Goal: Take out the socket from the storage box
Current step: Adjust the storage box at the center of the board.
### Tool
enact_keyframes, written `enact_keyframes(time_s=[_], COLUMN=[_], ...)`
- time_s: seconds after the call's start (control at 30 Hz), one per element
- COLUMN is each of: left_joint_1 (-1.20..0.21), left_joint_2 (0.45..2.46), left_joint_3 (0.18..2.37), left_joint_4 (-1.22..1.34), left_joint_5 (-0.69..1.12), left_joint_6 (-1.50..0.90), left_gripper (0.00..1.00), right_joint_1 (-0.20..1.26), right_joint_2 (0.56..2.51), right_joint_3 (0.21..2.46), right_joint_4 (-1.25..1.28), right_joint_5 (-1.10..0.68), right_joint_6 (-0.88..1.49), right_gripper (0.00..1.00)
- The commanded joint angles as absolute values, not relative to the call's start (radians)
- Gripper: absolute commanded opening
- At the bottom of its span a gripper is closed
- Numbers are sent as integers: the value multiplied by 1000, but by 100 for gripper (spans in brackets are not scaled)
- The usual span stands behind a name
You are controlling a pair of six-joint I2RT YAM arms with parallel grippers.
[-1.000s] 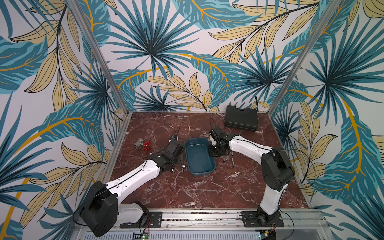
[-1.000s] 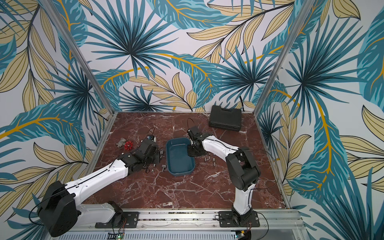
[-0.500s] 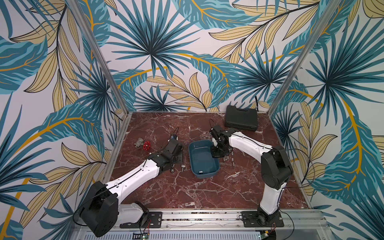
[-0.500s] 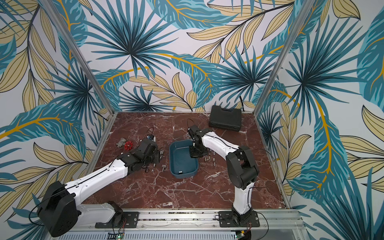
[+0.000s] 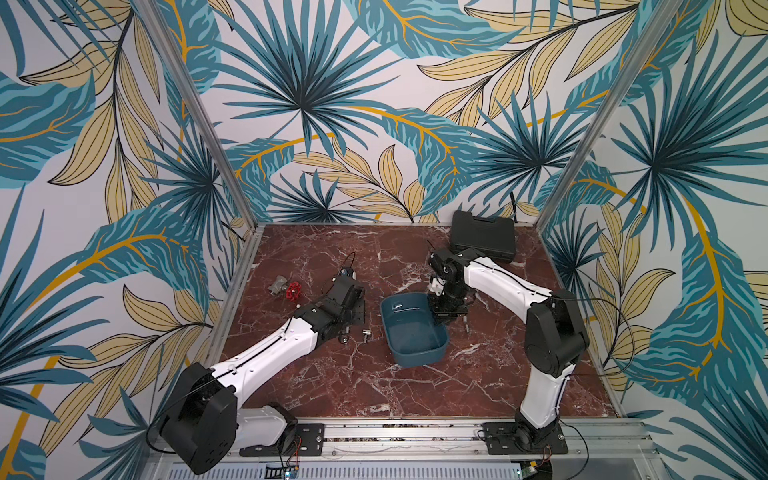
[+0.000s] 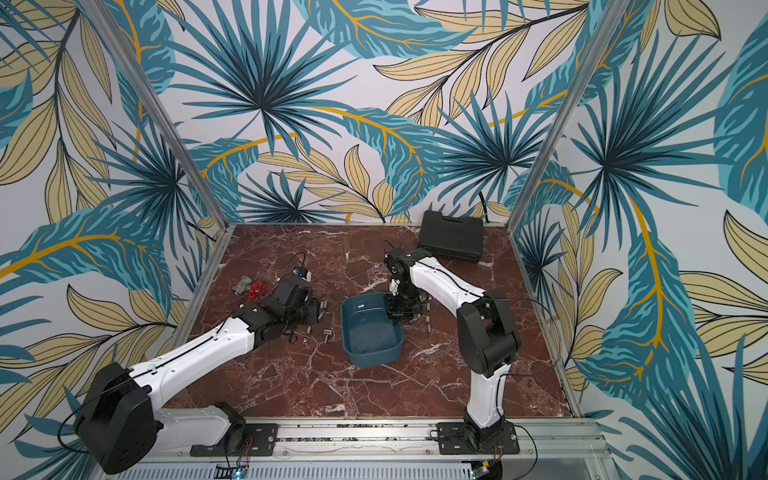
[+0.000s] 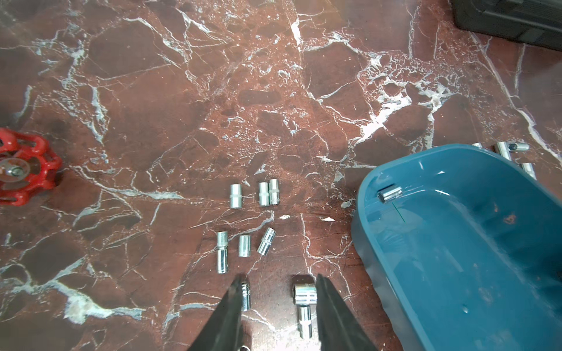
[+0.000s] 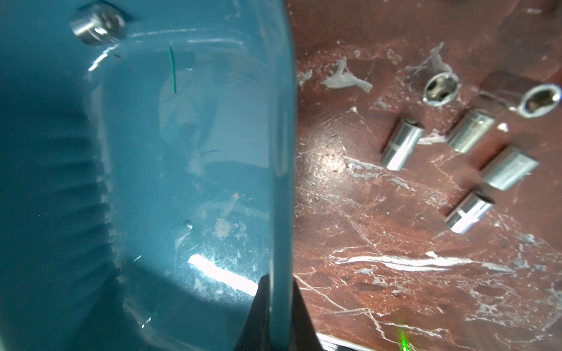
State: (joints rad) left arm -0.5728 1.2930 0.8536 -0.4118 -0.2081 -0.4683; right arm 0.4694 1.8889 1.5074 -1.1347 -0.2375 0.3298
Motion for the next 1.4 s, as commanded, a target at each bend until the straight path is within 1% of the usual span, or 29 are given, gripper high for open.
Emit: enact_keyframes(time_s=[0.0, 0.2, 0.37, 0.47, 0.57, 0.63, 0.77, 0.83, 0.9, 1.03, 1.13, 1.37], left_joint_1=[-565, -563, -563, -563, -563, -563, -563, -563, -563, -563, -563, -563], left_joint_2=[1292, 1301, 1312, 1320, 1325, 1325, 1325, 1325, 1323, 1312, 1304, 1289], left_joint_3=[828, 834, 847, 854, 863, 865, 865, 865, 867, 871, 867, 863], left_joint_4=[-396, -396, -409, -413, -420, -423, -425, -425, -428, -434, -434, -450], left_joint_5=[-197, -191, -187, -183, -181, -180, -181, -182, -182, -192, -198, -205], left_joint_6=[-454, -457, -456, -453, -453, -453, -454, -456, -457, -459, -462, -475], left_gripper=[43, 43, 43, 43, 43, 43, 43, 43, 43, 43, 43, 43], right_joint_1=[470, 473, 494, 504, 513, 514, 514, 515, 514, 515, 517, 559], right_joint_2=[1910, 1891, 1870, 1874, 1888, 1884, 1867, 1851, 1828, 1776, 1770, 1884], right_joint_3=[1507, 1454, 1375, 1334, 1332, 1335, 1354, 1369, 1395, 1468, 1518, 1587], right_joint_4=[-1133, -1015, -855, -764, -743, -744, -778, -802, -829, -855, -842, -774], right_joint_5=[-252, -207, -98, -75, -58, -52, -36, -28, -21, -13, -47, -122], right_joint_6=[338, 381, 428, 450, 464, 462, 437, 421, 404, 365, 332, 281], right_gripper=[0, 0, 0, 5, 10, 14, 27, 32, 34, 36, 36, 36])
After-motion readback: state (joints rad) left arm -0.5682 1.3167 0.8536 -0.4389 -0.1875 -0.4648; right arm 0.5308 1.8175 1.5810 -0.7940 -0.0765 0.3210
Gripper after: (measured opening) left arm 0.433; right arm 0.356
